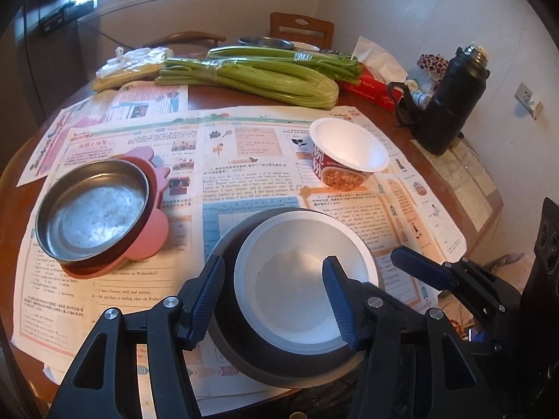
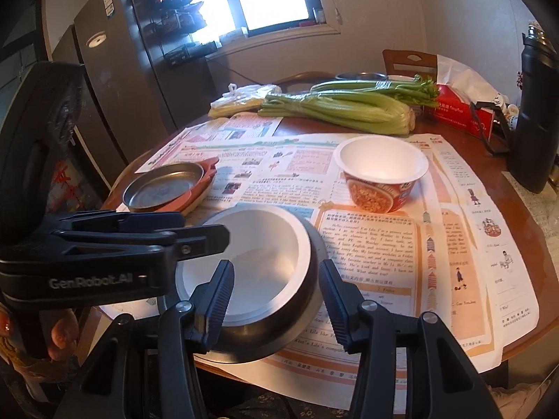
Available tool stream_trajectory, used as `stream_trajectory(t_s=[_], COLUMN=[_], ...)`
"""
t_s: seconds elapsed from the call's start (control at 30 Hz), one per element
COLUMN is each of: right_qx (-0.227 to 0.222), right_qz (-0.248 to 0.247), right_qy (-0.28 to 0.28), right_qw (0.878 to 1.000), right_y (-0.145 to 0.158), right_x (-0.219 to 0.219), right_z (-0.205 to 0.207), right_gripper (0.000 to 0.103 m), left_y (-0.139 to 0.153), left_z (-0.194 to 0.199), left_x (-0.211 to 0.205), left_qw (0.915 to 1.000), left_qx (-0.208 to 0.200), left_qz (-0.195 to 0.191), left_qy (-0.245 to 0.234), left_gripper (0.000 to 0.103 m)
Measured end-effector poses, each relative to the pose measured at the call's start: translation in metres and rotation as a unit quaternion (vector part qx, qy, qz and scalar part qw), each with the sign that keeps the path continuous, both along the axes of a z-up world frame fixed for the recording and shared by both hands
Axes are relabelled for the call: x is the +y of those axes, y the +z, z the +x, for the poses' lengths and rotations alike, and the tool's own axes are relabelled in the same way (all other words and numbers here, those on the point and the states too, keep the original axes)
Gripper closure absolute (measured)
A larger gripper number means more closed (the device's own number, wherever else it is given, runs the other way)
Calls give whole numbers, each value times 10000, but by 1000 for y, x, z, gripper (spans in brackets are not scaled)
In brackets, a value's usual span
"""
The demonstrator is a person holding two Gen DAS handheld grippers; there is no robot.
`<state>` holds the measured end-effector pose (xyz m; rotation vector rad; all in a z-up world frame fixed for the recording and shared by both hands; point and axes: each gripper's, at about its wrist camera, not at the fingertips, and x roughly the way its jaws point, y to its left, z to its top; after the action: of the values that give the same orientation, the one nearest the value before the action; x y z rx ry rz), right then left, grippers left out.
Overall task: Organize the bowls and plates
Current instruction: 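Lower the paper bowl into the steel bowl and open the left tool, then move the left tool to the white paper bowl holding noodles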
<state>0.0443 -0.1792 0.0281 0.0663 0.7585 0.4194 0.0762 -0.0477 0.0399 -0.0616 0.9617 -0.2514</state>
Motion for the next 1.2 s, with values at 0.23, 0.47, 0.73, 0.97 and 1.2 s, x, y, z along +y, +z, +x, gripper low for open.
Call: stream_trajectory(t_s=[0.23, 0.47, 0.73, 0.97, 1.2], right_qx=[-141, -339, -570, -711, -860], right_qz=[77, 201, 334, 374, 374], right_qy=[-194, -410, -763, -985, -1293], right_qw=[9997, 9984, 9949, 9919, 9872], right_y=[9, 21, 35, 42, 51], right_x=[-17, -36, -67, -85, -104], right_z=[0, -5, -7, -6, 3], right_gripper=[52, 52, 52, 51, 48], left_y=[5, 14, 26, 36, 35], left_z=[-1, -4, 0, 9, 31], left_x=[-5, -9, -12, -30, -54], left_qw=[10000, 9999, 9998, 9989, 9978], left_qx=[-56, -125, -210, -377, -413], left_qz=[-26, 63, 41, 59, 26], left_qy=[-79, -73, -47, -256, -521], left_gripper=[43, 43, 43, 43, 43])
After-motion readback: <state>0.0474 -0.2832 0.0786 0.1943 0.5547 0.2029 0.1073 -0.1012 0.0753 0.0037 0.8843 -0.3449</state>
